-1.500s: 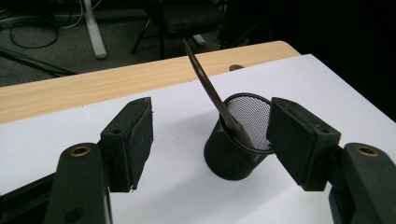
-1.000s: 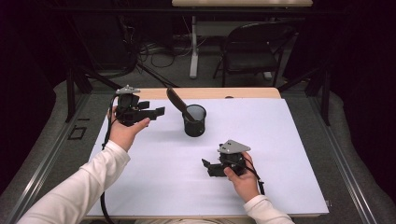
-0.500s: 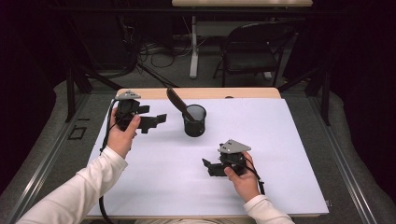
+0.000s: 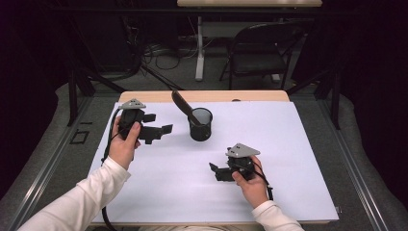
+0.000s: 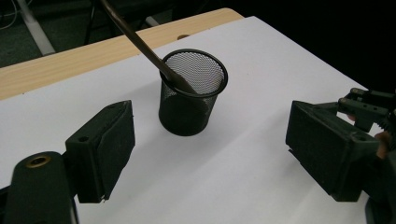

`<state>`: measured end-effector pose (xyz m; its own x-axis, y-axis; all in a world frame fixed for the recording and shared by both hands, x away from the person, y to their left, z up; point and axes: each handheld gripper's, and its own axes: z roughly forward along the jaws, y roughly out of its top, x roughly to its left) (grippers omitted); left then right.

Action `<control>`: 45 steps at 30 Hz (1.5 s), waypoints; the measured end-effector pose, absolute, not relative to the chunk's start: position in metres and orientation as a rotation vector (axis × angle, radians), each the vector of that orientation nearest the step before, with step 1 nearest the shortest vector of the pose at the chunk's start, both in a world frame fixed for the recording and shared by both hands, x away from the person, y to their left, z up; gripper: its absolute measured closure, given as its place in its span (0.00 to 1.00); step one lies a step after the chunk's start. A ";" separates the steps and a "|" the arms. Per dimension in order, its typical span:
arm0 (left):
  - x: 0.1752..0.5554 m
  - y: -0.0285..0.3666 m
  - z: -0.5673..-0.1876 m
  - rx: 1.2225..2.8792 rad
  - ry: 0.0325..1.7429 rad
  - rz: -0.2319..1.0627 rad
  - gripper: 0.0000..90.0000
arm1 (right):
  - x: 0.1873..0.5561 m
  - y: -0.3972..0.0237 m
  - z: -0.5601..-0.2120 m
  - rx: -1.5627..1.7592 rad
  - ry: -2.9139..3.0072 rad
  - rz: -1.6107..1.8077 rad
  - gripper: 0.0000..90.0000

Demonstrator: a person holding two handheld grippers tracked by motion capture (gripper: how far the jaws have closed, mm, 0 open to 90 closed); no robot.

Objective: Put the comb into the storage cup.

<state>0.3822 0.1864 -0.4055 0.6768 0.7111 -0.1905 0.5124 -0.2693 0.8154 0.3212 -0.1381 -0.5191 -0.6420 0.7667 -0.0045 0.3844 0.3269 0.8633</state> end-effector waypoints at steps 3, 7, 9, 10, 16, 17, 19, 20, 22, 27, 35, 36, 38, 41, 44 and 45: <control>0.379 0.188 -0.408 1.940 0.942 0.242 0.18 | 0.321 -0.140 -0.518 1.021 2.176 1.254 0.16; 0.375 0.188 -0.407 1.940 0.918 0.237 0.18 | 0.322 -0.142 -0.515 1.036 2.161 1.262 0.16; 0.372 0.189 -0.406 1.941 0.909 0.242 0.18 | 0.323 -0.142 -0.512 1.034 2.154 1.263 0.17; 0.371 0.189 -0.406 1.945 0.903 0.241 0.18 | 0.322 -0.143 -0.511 1.030 2.154 1.259 0.16; 0.367 0.190 -0.405 1.954 0.882 0.220 0.18 | 0.320 -0.147 -0.493 1.011 2.138 1.259 0.16; 0.366 0.191 -0.405 1.953 0.882 0.223 0.18 | 0.320 -0.148 -0.491 1.007 2.135 1.256 0.16; 0.364 0.192 -0.405 1.956 0.884 0.224 0.18 | 0.320 -0.150 -0.485 1.005 2.129 1.249 0.16; 0.363 0.194 -0.405 1.957 0.883 0.225 0.18 | 0.319 -0.151 -0.482 1.004 2.131 1.249 0.16; 0.362 0.196 -0.406 1.962 0.884 0.221 0.18 | 0.319 -0.153 -0.477 1.002 2.153 1.236 0.16; 0.360 0.201 -0.408 1.961 0.887 0.226 0.18 | 0.318 -0.157 -0.470 0.984 2.180 1.176 0.16; 0.355 0.209 -0.415 1.963 0.903 0.207 0.18 | 0.315 -0.170 -0.467 1.031 2.252 1.140 0.16; 0.353 0.210 -0.416 1.961 0.902 0.207 0.18 | 0.314 -0.172 -0.466 1.034 2.257 1.140 0.16; 0.351 0.213 -0.418 1.961 0.900 0.215 0.18 | 0.312 -0.177 -0.467 1.040 2.264 1.131 0.16; 0.348 0.217 -0.423 1.956 0.905 0.220 0.18 | 0.309 -0.182 -0.469 1.042 2.266 1.108 0.16; 0.345 0.222 -0.431 1.955 0.917 0.208 0.18 | 0.306 -0.189 -0.471 1.042 2.262 1.077 0.16; 0.345 0.223 -0.434 1.952 0.922 0.206 0.18 | 0.305 -0.191 -0.472 1.049 2.259 1.069 0.16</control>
